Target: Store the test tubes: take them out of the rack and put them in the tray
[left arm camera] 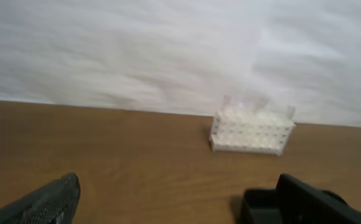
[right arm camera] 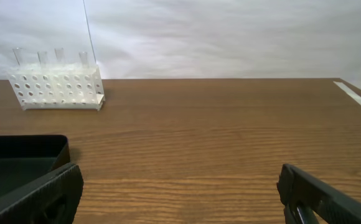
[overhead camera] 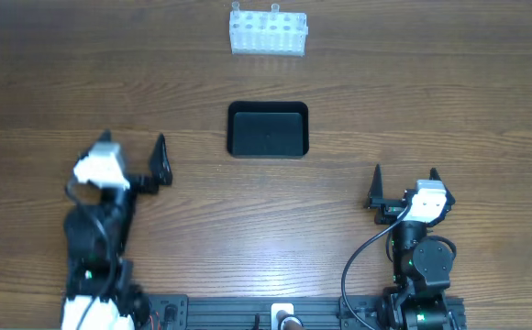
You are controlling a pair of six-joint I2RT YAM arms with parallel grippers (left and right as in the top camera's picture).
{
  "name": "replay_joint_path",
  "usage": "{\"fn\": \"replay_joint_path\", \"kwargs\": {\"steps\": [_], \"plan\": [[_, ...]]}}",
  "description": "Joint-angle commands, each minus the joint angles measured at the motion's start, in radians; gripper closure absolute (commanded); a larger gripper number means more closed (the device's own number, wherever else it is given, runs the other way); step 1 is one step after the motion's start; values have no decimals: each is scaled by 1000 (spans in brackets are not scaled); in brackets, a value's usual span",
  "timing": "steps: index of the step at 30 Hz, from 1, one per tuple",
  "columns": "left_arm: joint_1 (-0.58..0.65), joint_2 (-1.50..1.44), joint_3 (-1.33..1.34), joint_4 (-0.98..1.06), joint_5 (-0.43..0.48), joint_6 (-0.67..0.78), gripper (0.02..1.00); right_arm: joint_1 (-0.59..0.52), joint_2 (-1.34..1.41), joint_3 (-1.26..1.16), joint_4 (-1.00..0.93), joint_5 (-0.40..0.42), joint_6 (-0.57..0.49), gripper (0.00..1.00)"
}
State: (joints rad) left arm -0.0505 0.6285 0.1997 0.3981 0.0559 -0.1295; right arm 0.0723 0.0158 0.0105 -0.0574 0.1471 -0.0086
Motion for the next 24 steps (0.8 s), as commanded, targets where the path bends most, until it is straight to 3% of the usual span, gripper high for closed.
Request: {"fn": "replay_joint_path", "kwargs": {"steps": [1,9,17,24], "plan": [[3,239,185,14,15,21,20,-7,-10,-5,-5,-8,-8,7],[-81,705,568,-31,5,21,20,-7,-10,-5,-5,-8,-8,9],[-182,1068,955,-195,-111,21,18,-7,-10,-5,-5,-8,-8,7],[-221,1334,1313,-393,-148,21,18,-7,-10,-5,-5,-8,-8,9]]}}
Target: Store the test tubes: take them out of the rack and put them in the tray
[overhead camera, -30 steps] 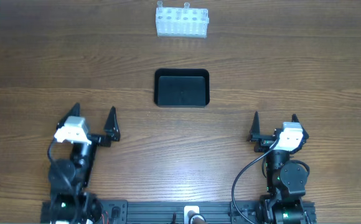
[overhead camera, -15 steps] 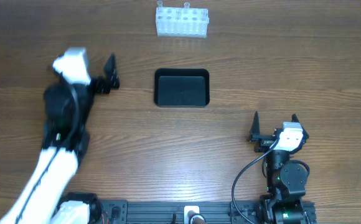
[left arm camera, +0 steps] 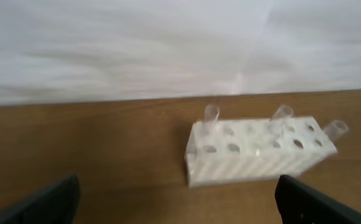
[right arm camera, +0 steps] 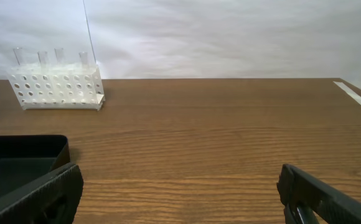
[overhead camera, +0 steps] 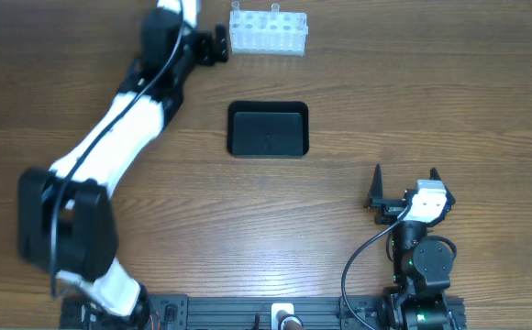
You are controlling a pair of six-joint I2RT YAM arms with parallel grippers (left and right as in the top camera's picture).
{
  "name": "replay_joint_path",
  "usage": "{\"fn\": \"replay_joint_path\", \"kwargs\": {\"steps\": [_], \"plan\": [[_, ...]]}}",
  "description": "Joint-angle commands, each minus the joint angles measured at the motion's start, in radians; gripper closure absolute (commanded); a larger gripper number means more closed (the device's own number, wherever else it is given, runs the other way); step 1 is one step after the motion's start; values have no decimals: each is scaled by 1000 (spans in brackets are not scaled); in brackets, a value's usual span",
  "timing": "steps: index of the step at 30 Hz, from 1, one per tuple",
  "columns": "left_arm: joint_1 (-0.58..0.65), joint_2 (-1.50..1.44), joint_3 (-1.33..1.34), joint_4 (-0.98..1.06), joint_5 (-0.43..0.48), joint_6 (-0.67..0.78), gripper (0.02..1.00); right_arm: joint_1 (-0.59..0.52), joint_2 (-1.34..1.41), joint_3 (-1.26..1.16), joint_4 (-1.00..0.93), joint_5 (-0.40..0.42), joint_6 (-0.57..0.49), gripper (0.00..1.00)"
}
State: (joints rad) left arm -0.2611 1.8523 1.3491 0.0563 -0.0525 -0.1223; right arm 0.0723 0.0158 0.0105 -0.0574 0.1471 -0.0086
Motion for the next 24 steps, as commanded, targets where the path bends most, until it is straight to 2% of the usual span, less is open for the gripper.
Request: {"fn": "replay_joint_path", "kwargs": {"steps": [1,9,24], "plan": [[-13,147,218,-80,-47,14,18,-7,-10,-5,-5,-8,-8,9],[-25,364,500,-188,-54,14,18,-7,-10,-5,-5,-8,-8,7],[-50,545,650,-184,-54,14,20,-7,-10,-5,-5,-8,-8,7]]}}
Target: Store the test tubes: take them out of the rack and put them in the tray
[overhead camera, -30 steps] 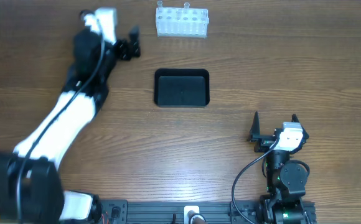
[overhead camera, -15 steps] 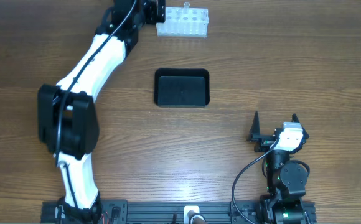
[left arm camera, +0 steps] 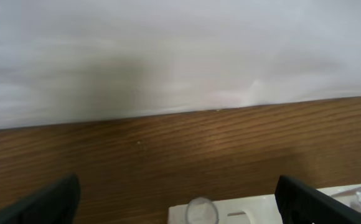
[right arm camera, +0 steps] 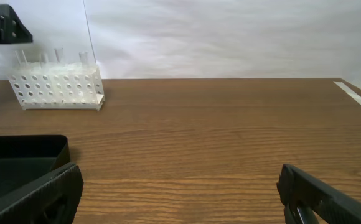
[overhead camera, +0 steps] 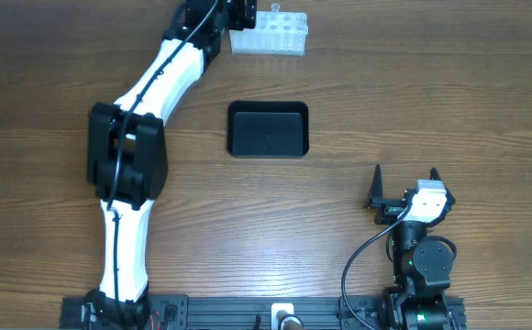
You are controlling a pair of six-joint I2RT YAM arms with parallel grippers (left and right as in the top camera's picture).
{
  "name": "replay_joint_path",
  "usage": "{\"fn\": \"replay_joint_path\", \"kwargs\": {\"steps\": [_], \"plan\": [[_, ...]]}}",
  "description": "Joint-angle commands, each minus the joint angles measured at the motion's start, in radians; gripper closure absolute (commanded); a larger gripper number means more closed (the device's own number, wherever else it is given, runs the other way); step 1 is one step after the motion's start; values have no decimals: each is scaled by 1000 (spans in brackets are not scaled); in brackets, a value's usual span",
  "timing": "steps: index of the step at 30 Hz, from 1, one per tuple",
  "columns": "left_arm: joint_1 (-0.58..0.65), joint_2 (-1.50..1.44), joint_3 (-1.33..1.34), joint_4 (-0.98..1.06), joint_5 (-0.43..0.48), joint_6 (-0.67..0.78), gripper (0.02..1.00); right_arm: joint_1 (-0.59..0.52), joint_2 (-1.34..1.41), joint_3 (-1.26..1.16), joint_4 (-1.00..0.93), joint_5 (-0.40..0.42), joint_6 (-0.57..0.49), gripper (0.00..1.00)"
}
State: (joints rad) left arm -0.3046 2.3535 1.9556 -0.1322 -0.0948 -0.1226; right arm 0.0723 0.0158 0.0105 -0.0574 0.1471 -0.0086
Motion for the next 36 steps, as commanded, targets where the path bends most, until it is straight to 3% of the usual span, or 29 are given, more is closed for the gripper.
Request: {"fn": "replay_joint_path", "kwargs": {"steps": [1,8,14,26,36], "plan": [[-6,50,48,5,-12,14,20,-7,-10,-5,-5,-8,-8,7],[-9,66,57,10,-12,14,93,-7,-10,-5,-4,-8,-8,9],[-10,66,57,9,-12,14,323,-7,-10,-5,-5,-8,-8,9],[-10,66,57,-19,-12,14,347,-7,-10,-5,-5,-8,-8,7],[-13,67,57,-20,-11,10,439,-7,-10,-5,-5,-8,-8,7]]}}
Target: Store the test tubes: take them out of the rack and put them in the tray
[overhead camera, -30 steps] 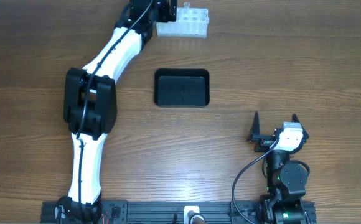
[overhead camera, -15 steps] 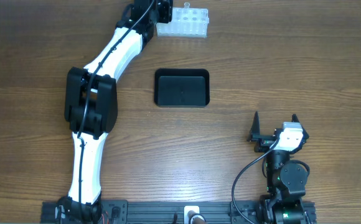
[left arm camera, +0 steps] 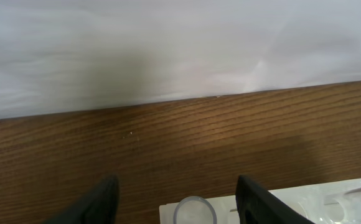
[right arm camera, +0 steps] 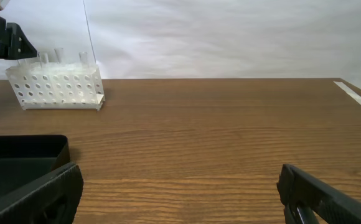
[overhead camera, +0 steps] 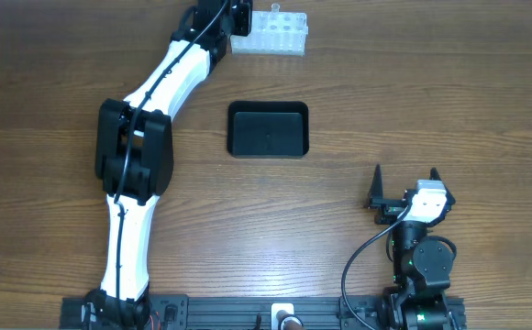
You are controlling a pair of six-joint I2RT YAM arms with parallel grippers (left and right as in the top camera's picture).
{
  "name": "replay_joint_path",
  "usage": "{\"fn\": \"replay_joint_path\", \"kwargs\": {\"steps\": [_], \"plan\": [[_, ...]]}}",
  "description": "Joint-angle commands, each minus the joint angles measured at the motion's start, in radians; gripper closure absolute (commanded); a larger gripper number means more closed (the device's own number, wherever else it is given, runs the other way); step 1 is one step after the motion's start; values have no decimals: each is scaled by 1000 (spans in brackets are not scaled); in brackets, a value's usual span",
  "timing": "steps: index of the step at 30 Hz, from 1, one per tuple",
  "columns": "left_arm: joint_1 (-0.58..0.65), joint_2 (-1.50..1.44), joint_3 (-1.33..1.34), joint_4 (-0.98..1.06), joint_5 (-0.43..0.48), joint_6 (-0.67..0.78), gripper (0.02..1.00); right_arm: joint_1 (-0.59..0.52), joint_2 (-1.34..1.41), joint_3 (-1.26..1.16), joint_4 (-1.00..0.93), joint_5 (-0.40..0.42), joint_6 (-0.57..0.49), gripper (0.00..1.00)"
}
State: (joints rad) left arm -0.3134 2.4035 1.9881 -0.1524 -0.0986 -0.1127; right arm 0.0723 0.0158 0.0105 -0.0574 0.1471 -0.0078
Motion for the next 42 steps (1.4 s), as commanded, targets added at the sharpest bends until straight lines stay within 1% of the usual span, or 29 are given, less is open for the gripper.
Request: {"fn": "replay_joint_path", "kwargs": {"steps": [1,11,16,19,20,25,38,42], "plan": [[-5,17,24,0,-8,0,457,-7,-10,-5,-5,-8,-8,7],[-5,17,24,-3,-8,1,630,-7,-10,-5,-5,-8,-8,9],[-6,17,24,-3,-8,0,684,-7,-10,-5,-5,-8,-8,9],[-6,17,24,-5,-8,0,730,-7,-10,-5,-5,-8,-8,9],[-6,17,24,-7,-8,0,759,-7,-10,-5,-5,-8,-8,9],[-6,17,24,-14,-8,0,818,-7,-10,-5,-5,-8,-8,7],[-12,16,24,-13,-8,1,869,-7,-10,-5,-5,-8,-8,9],[-12,0,25,-6,-8,1,871,-7,-10,-5,-5,-8,-8,14]]}}
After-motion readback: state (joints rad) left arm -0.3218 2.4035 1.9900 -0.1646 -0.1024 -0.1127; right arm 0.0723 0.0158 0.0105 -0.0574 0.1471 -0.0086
